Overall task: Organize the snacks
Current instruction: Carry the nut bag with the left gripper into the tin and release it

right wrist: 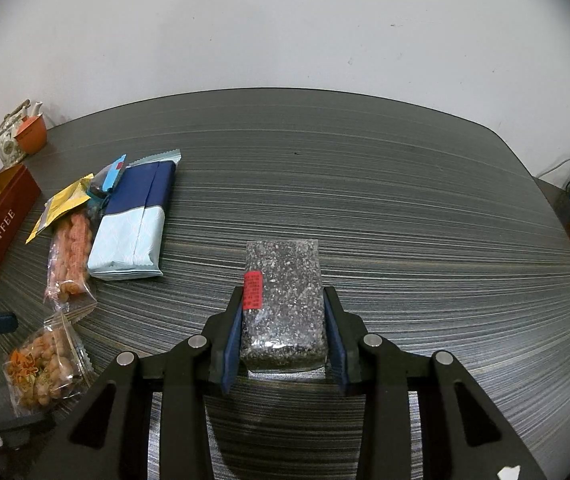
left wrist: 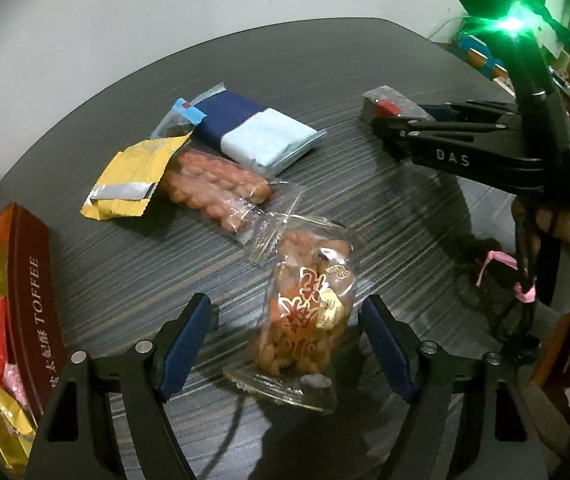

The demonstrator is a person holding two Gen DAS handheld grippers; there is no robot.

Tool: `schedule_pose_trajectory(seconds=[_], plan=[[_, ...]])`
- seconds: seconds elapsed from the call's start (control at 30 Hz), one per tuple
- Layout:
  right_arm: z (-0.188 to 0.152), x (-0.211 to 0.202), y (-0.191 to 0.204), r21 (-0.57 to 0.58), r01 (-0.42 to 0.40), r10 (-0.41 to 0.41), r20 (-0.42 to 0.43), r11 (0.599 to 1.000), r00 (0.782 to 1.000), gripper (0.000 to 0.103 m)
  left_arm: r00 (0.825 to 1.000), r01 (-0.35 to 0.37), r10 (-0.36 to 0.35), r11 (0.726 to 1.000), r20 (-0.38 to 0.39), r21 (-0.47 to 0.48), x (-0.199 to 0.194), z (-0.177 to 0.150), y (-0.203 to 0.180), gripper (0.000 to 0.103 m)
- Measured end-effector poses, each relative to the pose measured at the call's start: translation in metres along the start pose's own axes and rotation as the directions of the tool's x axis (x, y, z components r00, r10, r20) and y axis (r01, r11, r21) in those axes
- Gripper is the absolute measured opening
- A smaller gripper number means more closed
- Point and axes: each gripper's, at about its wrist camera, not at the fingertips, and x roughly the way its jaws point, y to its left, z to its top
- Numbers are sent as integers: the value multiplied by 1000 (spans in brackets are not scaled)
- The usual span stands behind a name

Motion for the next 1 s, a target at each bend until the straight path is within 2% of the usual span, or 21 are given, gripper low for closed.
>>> schedule_pose_trajectory(seconds=[0.1,0.23,0.3,0.63,1.0], plan=[[0,0,0,0,0,0,0,1000,1000,34,1000,8,-8,1000,-13,3,7,2,0,65],[0,0,0,0,0,0,0,1000,1000,34,999,38,-38,999,-12,-17,7,3,4,60],[0,0,0,0,-1,1,0,1000,1000,34,999,36,-36,999,-2,-25,6,4,5,45],[0,0,0,0,-1,1,0,1000,1000,34,1000,31,-31,999,4,-44,-2,0,4,42],[0,-1,0,0,-1,1,0,1000,1000,34,998,41,-36,996,59,-76,-41,-11,12,42]])
